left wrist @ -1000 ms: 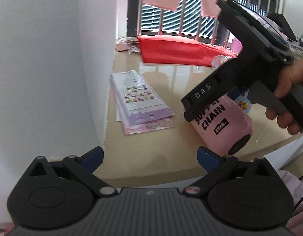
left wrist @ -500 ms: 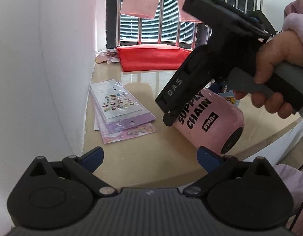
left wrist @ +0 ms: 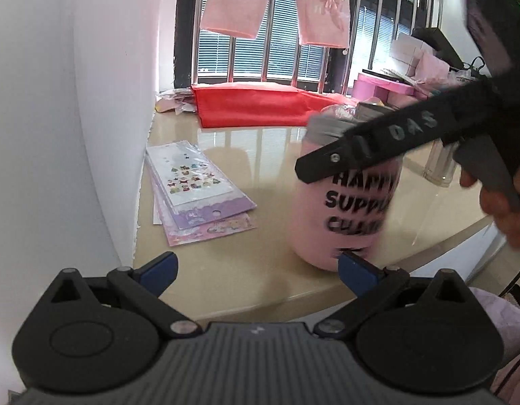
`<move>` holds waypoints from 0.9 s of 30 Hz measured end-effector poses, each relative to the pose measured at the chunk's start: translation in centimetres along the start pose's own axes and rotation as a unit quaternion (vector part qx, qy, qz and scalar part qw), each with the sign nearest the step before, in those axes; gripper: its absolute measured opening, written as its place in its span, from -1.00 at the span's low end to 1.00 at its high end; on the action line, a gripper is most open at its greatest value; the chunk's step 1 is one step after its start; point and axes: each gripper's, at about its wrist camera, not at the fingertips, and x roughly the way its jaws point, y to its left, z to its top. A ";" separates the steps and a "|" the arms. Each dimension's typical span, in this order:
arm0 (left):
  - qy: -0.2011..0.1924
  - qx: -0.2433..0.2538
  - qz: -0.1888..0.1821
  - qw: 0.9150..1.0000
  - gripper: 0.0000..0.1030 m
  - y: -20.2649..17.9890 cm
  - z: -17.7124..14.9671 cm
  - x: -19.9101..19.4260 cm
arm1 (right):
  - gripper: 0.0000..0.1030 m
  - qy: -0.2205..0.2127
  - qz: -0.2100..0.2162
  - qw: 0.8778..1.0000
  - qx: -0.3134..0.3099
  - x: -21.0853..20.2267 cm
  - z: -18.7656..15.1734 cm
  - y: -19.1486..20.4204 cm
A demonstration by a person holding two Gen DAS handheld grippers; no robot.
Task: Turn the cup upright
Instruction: 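Rotate the pink cup rim-up with the right tool and set it down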
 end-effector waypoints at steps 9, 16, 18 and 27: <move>-0.018 -0.011 0.006 1.000 1.00 -0.3 0.6 -0.6 | 0.62 -0.163 -0.013 0.984 -0.067 -1.6 -1.8 0.4; -0.018 -0.015 0.007 1.000 1.00 -0.8 1.0 0.0 | 0.62 -0.167 -0.022 0.984 -0.059 0.6 -0.6 -1.1; -0.018 -0.016 0.007 1.000 1.00 -0.9 1.2 0.1 | 0.62 -0.152 -0.020 0.987 -0.051 2.0 0.0 -1.5; -0.020 -0.025 0.011 0.999 1.00 -1.2 1.6 -0.3 | 0.63 -0.135 -0.023 0.989 -0.054 4.7 -1.2 -1.0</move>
